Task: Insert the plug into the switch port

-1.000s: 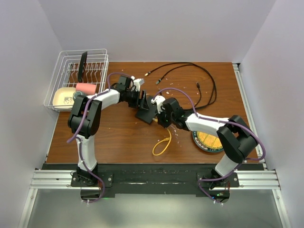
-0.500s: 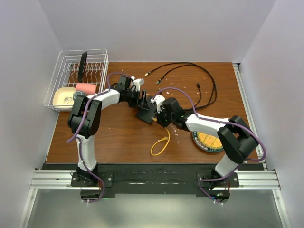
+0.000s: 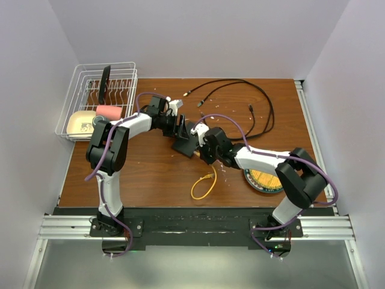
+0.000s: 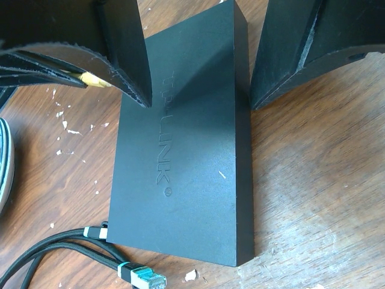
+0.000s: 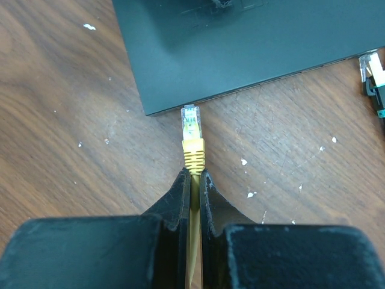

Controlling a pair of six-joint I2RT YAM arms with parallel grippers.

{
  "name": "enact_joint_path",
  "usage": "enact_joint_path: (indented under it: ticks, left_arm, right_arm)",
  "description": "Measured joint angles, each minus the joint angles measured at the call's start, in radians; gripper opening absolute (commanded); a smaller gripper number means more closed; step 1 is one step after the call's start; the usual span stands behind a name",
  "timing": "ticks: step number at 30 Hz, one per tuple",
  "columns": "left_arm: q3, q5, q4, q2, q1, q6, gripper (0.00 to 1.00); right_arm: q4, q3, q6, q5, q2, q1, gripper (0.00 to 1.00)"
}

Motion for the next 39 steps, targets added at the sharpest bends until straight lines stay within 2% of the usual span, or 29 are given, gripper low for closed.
enact_joint_path:
  ticks: [16,39]
  left_arm:
    - [-0.001,0.007,0.000,0.000,0.000,-0.006,0.70]
    - [-0.001,0.008,0.000,0.000,0.000,-0.006,0.70]
  right_arm:
    - [-0.021,0.014,0.000,0.086,0.076,0.025,0.00]
    - [-0.010,0.015,-0.001,0.077,0.005,0.026,0.00]
